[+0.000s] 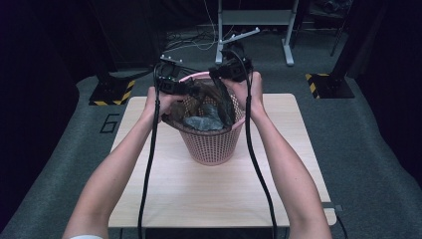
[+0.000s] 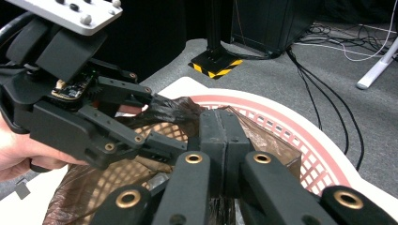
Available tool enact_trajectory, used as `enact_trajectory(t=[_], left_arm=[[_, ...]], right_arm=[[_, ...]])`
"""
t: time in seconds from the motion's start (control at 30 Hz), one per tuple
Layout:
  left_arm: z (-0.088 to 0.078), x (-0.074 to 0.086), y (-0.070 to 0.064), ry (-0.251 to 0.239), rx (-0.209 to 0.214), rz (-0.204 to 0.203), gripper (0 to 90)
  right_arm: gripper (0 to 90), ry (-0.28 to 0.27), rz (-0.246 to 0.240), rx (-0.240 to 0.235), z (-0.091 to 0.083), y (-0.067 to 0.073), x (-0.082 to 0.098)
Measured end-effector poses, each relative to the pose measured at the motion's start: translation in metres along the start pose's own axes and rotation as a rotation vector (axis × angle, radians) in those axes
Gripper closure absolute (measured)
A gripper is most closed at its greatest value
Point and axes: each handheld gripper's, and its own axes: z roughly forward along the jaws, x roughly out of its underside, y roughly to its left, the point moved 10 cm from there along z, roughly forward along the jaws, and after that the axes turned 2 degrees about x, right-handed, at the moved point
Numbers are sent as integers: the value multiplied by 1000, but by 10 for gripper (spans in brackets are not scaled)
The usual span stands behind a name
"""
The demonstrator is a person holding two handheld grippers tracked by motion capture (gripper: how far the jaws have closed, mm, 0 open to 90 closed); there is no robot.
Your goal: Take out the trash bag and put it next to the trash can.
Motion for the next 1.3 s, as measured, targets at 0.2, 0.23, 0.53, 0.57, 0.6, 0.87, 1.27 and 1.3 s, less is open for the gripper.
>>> enact_trajectory(t=[0.2,0.23,0.53,0.57,0.6,0.87,1.27,1.3], left_arm=[[3,-6,-12,-52,108,-49,825],[3,-8,-15,-61,104,-37,825],[10,-18,-36,-69,144,-7,509],[11,-18,-36,-70,143,-3,476],[12,-19,-37,-74,145,-2,417],[24,-24,-47,-75,135,7,232],[29,-30,-40,-97,56,66,871],[27,-30,-40,-95,50,77,881]], right_arm=[[900,21,17,3,9,-5,5],[900,21,22,1,9,-5,5],[900,18,29,-9,11,-5,4],[900,19,31,-9,12,-6,5],[900,20,37,-11,12,-6,5],[900,16,51,-28,18,-4,3],[856,-18,97,-127,5,-1,7],[792,-23,95,-135,3,-3,8]])
